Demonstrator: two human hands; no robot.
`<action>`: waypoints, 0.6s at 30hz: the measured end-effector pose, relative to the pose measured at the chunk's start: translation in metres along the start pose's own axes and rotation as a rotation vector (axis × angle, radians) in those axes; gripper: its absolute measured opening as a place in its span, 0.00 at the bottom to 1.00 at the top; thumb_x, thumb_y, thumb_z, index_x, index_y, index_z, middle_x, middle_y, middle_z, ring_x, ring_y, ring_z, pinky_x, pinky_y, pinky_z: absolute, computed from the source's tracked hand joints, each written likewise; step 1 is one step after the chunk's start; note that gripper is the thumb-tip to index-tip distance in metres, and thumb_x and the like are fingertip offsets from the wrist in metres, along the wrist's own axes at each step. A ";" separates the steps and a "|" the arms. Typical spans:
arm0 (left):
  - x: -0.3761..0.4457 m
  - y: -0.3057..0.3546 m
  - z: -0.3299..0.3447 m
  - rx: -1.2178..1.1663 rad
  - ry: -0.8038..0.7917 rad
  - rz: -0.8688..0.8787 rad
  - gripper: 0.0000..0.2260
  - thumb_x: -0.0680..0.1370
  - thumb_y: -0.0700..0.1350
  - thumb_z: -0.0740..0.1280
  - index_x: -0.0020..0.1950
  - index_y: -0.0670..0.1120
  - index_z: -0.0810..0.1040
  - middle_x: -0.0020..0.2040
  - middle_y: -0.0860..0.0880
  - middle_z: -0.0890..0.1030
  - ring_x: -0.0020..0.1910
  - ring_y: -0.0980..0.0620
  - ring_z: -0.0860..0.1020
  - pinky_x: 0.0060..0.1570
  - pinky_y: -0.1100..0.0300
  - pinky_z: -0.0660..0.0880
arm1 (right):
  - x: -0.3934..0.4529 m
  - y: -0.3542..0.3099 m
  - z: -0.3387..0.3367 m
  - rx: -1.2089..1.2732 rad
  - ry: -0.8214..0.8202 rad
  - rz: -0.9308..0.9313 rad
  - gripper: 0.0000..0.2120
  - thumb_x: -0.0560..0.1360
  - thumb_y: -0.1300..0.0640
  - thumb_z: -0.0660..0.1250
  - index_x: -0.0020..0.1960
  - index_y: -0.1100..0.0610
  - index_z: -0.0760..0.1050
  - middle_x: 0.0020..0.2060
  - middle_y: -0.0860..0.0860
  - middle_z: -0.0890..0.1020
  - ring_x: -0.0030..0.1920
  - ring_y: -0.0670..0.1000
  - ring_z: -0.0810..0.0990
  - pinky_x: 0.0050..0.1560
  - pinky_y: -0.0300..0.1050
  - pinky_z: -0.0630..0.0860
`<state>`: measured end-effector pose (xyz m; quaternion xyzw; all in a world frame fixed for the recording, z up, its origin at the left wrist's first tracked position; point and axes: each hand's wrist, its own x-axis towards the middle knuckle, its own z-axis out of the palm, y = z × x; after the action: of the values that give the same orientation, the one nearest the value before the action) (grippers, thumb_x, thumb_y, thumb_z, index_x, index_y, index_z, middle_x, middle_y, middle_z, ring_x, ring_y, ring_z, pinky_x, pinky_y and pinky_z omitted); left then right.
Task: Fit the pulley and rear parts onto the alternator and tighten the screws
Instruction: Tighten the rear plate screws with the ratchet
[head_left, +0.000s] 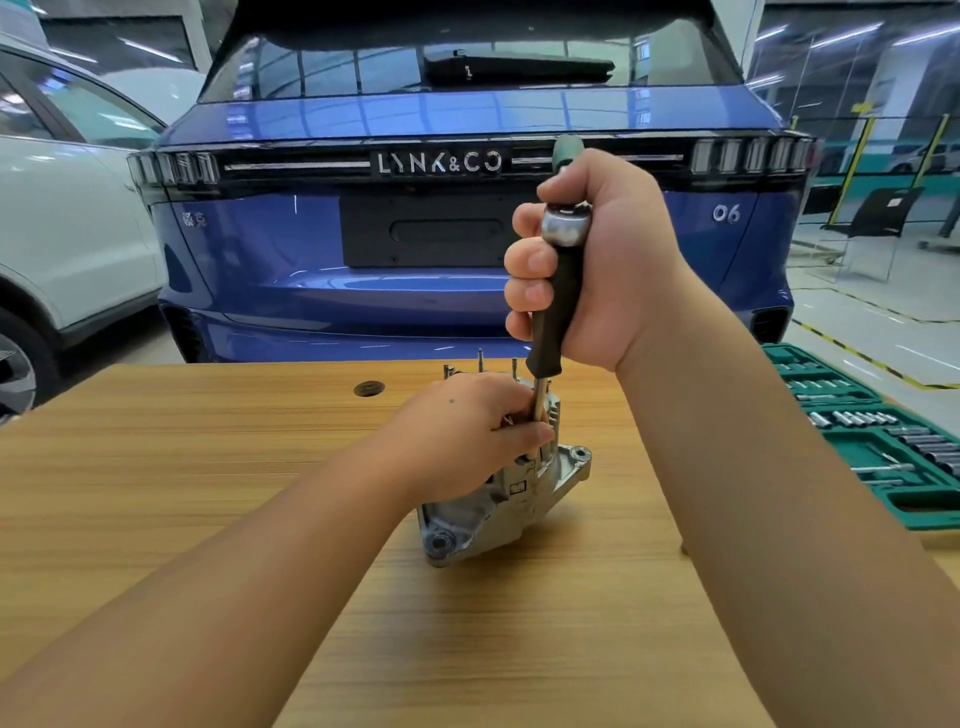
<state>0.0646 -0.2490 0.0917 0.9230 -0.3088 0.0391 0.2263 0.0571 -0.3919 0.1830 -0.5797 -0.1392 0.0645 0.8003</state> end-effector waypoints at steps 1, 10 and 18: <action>0.000 0.000 0.000 0.003 0.000 -0.001 0.09 0.82 0.56 0.63 0.45 0.56 0.77 0.42 0.54 0.77 0.40 0.56 0.76 0.43 0.49 0.78 | 0.000 0.001 0.001 0.006 0.027 -0.005 0.10 0.61 0.52 0.61 0.37 0.51 0.60 0.24 0.50 0.69 0.24 0.51 0.64 0.33 0.44 0.63; 0.008 0.003 0.005 0.061 -0.032 -0.061 0.07 0.83 0.56 0.61 0.46 0.59 0.74 0.42 0.57 0.78 0.40 0.59 0.76 0.36 0.60 0.72 | -0.005 0.036 0.013 0.307 0.412 -0.566 0.02 0.77 0.60 0.61 0.46 0.57 0.69 0.37 0.53 0.80 0.34 0.58 0.80 0.38 0.46 0.77; 0.003 0.006 0.000 0.011 -0.046 -0.095 0.11 0.82 0.56 0.61 0.60 0.55 0.79 0.49 0.56 0.82 0.46 0.56 0.80 0.49 0.52 0.80 | -0.017 0.063 0.003 -0.365 0.194 -0.702 0.15 0.77 0.52 0.60 0.57 0.36 0.77 0.52 0.45 0.80 0.48 0.49 0.79 0.47 0.51 0.79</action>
<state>0.0633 -0.2546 0.0947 0.9385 -0.2694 0.0086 0.2157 0.0433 -0.3741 0.1220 -0.6330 -0.2614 -0.2934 0.6670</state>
